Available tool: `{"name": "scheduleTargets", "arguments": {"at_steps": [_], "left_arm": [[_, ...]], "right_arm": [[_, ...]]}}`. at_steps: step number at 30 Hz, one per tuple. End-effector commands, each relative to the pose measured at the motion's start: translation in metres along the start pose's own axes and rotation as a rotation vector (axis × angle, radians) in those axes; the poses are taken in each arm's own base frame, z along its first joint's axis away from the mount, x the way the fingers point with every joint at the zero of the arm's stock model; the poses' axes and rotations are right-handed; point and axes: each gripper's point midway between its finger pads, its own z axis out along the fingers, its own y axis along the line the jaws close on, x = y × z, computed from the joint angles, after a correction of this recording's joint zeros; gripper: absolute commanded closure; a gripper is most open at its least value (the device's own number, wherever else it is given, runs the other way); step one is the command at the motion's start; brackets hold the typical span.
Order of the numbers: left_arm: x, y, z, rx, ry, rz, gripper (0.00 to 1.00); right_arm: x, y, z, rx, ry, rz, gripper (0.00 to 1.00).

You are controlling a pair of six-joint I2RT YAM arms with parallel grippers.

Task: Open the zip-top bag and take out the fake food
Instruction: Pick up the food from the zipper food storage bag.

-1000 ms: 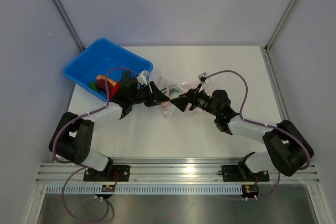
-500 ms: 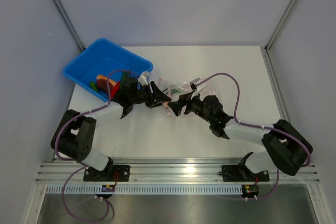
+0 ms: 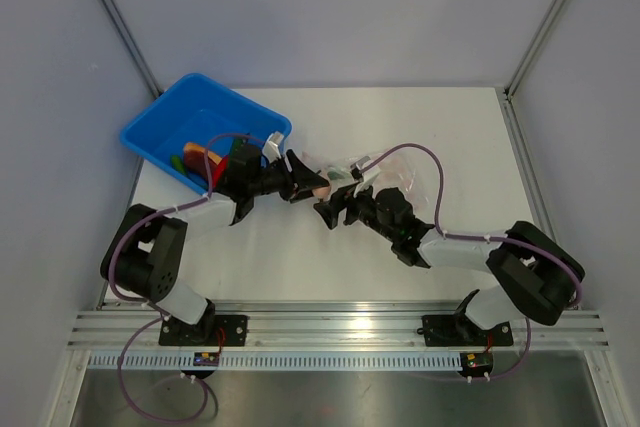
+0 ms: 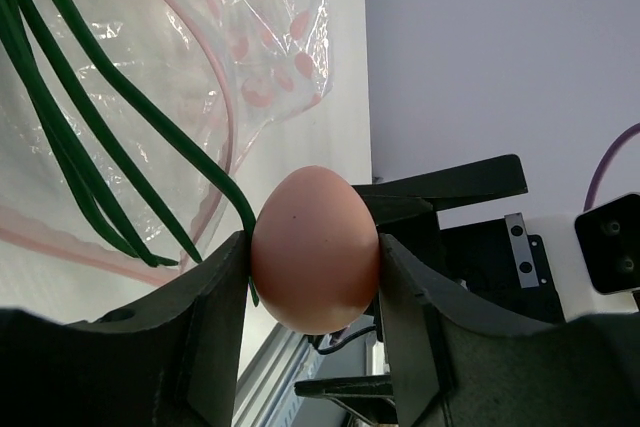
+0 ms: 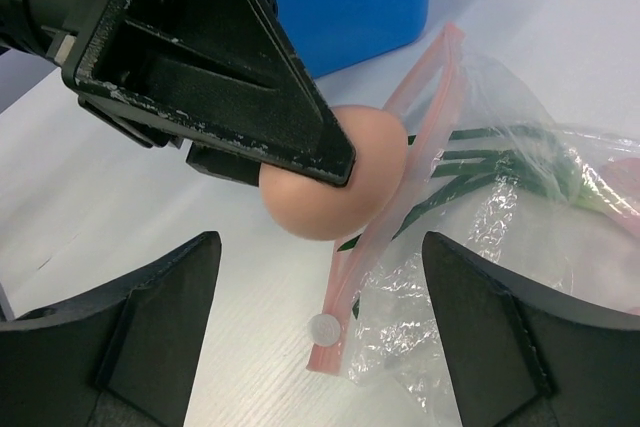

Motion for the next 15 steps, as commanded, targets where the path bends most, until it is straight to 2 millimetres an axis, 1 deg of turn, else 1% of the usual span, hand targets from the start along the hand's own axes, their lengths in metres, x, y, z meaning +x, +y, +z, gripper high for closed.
{"name": "scheduleTargets", "arguments": {"at_steps": [1, 3, 7, 15], "left_arm": [[0.0013, -0.0096, 0.0002, 0.062, 0.026, -0.014, 0.48], [0.0024, -0.0086, 0.0012, 0.064, 0.035, -0.022, 0.49], [0.0046, -0.0086, 0.0014, 0.070, 0.044, -0.029, 0.49], [0.0075, -0.0086, 0.0015, 0.080, 0.055, -0.040, 0.49]], "right_arm": [[-0.0286, 0.0021, 0.0088, 0.021, -0.111, -0.041, 0.10], [-0.0330, 0.0034, 0.0090, 0.011, -0.143, -0.052, 0.09], [-0.0325, 0.0036, 0.0111, 0.010, -0.142, -0.063, 0.08], [-0.0336, 0.0022, 0.0168, 0.020, -0.143, -0.058, 0.09]]}}
